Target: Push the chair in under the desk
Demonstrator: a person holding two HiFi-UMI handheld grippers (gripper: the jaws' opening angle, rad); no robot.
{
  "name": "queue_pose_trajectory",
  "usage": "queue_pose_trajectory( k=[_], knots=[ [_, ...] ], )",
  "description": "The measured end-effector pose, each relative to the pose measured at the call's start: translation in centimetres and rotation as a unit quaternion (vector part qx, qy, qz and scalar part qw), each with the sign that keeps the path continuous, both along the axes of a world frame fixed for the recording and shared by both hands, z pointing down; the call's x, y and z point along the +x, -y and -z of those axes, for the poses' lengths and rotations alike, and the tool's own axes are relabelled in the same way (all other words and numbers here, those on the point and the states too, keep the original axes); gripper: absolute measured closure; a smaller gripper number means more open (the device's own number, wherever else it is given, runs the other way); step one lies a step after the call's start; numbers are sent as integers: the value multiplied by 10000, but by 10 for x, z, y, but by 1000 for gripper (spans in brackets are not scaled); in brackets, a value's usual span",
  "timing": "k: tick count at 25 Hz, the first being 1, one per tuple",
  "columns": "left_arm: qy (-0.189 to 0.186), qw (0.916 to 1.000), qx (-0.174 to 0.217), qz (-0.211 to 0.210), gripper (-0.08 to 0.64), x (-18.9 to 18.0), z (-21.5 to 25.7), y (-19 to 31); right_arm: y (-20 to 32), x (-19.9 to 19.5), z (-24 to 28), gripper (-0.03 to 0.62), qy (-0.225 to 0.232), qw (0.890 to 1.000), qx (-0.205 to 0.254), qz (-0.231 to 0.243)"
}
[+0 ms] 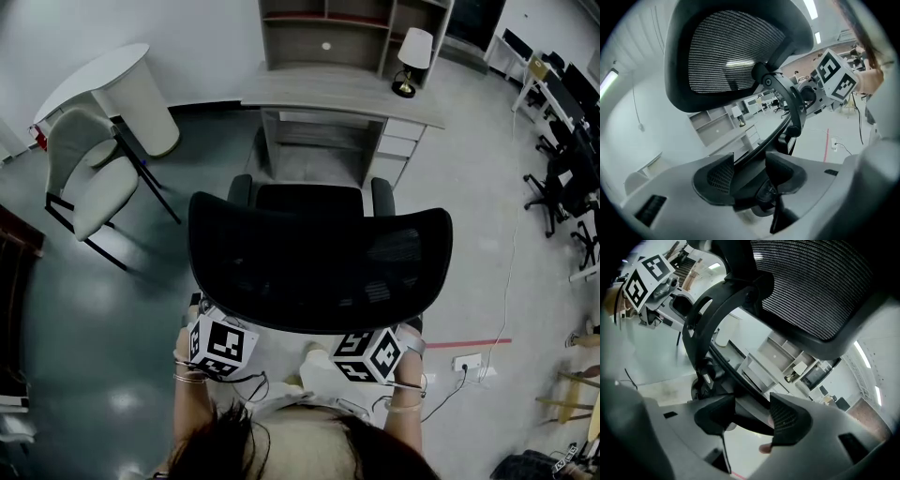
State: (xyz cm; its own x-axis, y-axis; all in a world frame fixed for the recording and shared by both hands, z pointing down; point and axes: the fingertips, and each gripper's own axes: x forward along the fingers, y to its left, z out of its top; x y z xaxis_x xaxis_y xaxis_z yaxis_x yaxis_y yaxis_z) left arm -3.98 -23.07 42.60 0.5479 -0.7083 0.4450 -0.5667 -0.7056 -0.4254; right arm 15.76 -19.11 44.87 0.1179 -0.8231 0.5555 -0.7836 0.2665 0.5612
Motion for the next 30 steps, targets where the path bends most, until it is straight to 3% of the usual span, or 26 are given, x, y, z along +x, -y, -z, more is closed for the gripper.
queue_pose_trajectory(
  k=[12,30],
  knots=[
    [-146,9999,41,77,344,7,-2,23,27,6,-1,360,16,10000,-71,53],
    [-200,9993,119,299,344,10,-1,44,53,12,5,380,167,9981,-185,561]
  ],
)
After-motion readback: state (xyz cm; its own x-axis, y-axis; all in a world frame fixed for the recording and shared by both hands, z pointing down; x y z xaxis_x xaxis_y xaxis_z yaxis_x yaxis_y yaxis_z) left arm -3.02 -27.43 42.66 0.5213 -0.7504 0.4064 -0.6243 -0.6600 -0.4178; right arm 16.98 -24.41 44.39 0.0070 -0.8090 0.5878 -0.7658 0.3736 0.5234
